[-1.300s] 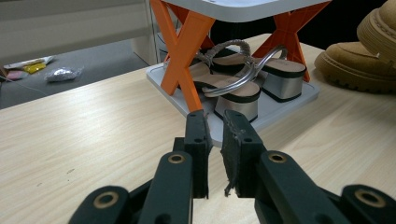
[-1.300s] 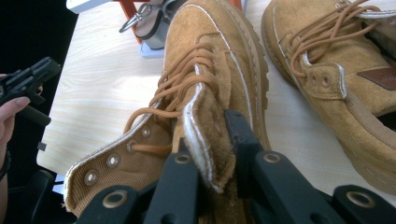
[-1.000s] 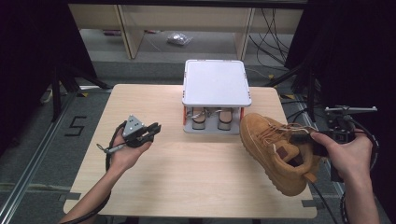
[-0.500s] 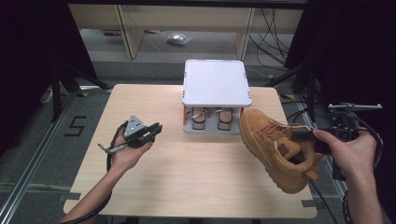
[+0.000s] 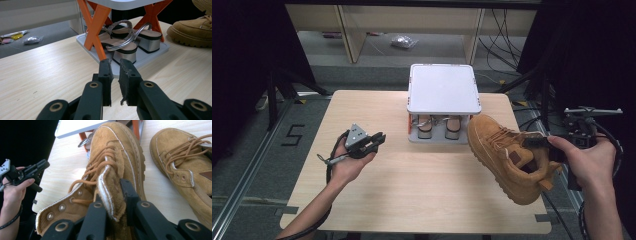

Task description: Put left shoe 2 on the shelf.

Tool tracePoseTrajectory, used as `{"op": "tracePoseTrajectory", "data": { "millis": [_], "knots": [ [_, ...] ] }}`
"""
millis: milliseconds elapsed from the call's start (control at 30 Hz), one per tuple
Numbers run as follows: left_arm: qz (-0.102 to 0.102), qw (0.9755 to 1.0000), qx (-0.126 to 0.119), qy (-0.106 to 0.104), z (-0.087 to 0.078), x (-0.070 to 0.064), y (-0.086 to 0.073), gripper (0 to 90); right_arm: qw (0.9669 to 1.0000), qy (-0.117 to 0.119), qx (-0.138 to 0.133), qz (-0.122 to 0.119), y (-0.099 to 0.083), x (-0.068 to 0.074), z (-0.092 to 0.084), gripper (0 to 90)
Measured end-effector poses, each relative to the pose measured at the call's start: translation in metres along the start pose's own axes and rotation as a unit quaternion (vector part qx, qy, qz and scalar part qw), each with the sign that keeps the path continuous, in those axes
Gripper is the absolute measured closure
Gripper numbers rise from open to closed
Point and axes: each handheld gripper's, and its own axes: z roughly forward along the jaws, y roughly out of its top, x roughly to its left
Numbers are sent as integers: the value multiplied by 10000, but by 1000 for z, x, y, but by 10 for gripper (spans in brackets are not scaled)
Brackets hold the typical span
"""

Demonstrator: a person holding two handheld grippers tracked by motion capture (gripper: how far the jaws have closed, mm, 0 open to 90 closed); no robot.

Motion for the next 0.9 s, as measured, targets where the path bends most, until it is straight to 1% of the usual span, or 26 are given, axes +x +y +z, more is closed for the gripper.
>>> {"op": "tracePoseTrajectory", "data": {
  "millis": [67, 133, 167, 200, 233, 267, 333, 367, 400, 433, 467, 500, 533, 567, 600, 633, 667, 700, 767, 800, 833, 867, 900],
  "knots": [
    [-2, 10000, 3, -3, 0, 0, 0, 792, 10000, 15, -4, 27, 1, 1, -1, 841],
    [5, 10000, -2, -2, 0, 0, 0, 792, 10000, 55, -32, -29, 2, 2, -1, 842],
    [3, 10000, -3, -2, 0, 0, 0, 793, 9999, 1, -36, -136, 3, 1, -1, 841],
    [4, 10000, -4, -2, 0, 0, 0, 793, 9999, -3, -50, -146, 3, 1, -1, 841],
    [6, 10000, -5, -2, 0, 0, 0, 792, 10000, 51, -38, 3, 3, 3, -1, 841],
    [7, 10000, -5, 0, 0, 0, 0, 793, 10000, 81, -19, 11, 4, 3, -2, 841],
    [7, 10000, -1, 0, 0, 0, 0, 793, 9999, 38, -88, -117, 5, 2, -2, 841],
    [7, 10000, 0, -5, 0, 0, 0, 793, 9999, 28, -106, -117, 6, 3, -3, 841],
    [5, 10000, -3, -5, 0, -1, 0, 793, 9999, 111, -110, -66, 6, 4, -4, 841],
    [5, 10000, -2, -8, 1, -1, 0, 793, 9998, 90, -114, -113, 7, 3, -4, 841],
    [10, 10000, -3, -8, 1, -1, 0, 793, 9999, 123, -114, 11, 7, 5, -4, 841],
    [12, 10000, -3, -9, 1, -1, 0, 793, 9998, 119, -132, -61, 8, 5, -4, 841],
    [9, 10000, -8, -6, 1, -1, 0, 793, 9997, 164, -175, -30, 8, 5, -5, 841],
    [8, 10000, -8, -4, 1, -1, 0, 793, 9998, 106, -166, -67, 9, 6, -5, 841],
    [9, 10000, -5, -6, 1, -1, 0, 793, 9995, 135, -223, -154, 10, 5, -5, 841],
    [12, 10000, -5, -9, 1, -1, 0, 793, 9996, 175, -212, -72, 10, 6, -5, 841],
    [14, 10000, -5, -11, 1, -1, 0, 794, 9994, 134, -250, -194, 11, 6, -6, 842],
    [16, 10000, -4, -9, 1, -1, 0, 794, 9995, 179, -233, -68, 11, 8, -6, 843],
    [16, 10000, -4, -10, 1, -1, 0, 795, 9996, 186, -196, -65, 12, 10, -6, 845],
    [15, 10000, -6, -10, 1, -1, 0, 795, 9995, 180, -197, -146, 13, 9, -6, 847],
    [12, 10000, -7, -10, 1, -1, 0, 795, 9997, 200, -132, -27, 13, 11, -5, 848],
    [12, 10000, -5, -11, 1, -1, 0, 795, 9997, 160, -153, -92, 13, 10, -4, 849],
    [10, 10000, -4, -7, 1, -1, -1, 795, 9997, 165, -162, -99, 13, 10, -4, 850]
  ]
}}
